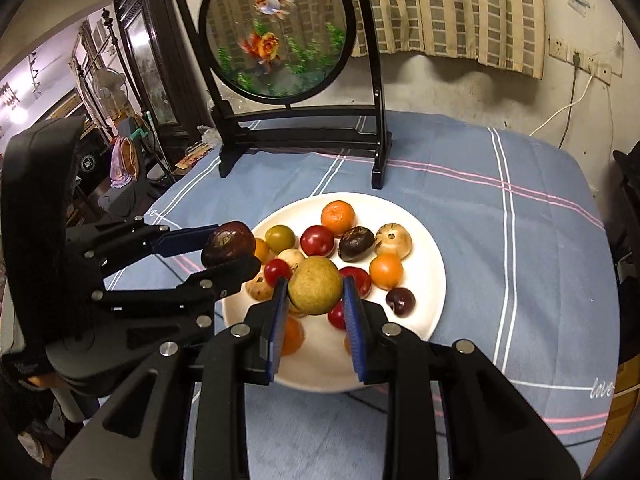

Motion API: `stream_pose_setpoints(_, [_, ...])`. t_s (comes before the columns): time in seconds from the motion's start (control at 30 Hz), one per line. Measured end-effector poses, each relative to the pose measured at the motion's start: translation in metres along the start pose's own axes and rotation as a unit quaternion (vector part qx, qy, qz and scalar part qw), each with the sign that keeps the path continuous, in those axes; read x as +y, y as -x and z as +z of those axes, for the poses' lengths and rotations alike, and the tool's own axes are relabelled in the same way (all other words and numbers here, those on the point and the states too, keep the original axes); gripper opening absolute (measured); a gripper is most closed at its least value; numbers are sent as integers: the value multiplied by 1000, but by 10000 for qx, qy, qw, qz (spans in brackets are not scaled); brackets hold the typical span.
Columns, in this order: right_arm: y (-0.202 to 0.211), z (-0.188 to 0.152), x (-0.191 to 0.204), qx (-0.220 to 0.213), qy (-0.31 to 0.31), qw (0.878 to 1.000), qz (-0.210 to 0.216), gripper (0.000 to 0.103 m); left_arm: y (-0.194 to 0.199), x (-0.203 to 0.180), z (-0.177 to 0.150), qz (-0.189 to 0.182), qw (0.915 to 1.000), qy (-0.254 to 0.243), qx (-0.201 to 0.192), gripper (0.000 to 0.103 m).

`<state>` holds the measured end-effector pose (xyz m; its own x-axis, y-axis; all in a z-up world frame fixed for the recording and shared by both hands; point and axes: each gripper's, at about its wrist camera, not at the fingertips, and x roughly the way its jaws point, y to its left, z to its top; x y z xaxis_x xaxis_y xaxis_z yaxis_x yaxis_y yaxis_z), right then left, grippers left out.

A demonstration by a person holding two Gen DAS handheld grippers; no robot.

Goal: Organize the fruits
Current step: 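Carry the dark plum over the plate with the left tool while the right tool carries the yellow fruit, then release both fruits onto the plate and open both tools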

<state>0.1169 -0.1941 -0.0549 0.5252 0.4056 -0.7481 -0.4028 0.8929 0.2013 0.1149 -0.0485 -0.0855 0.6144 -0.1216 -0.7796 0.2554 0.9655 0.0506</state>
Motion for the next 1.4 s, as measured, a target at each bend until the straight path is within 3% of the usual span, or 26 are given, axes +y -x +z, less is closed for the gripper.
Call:
stream_pose_setpoints(0.33, [-36, 10, -23, 195, -113, 9997, -80, 28, -35, 31, 6, 132, 9993, 313, 169, 43])
stream_pose_setpoints(0.63, [-70, 22, -27, 353, -153, 9993, 29, 28, -59, 14, 10, 127, 9995, 40, 302, 43])
stream_pose_setpoints(1.3, [-90, 35, -34, 443, -202, 9988, 72, 28, -69, 13, 17, 218, 9994, -34, 250, 43])
stream_pose_setpoints(1.37, [-95, 36, -35, 588, -270, 9979, 83, 32, -70, 13, 17, 209, 9994, -36, 286, 50])
stream_pose_setpoints(1.4, [-95, 36, -37, 622, -346, 9975, -38, 53, -69, 13, 16, 228, 9993, -21, 279, 64])
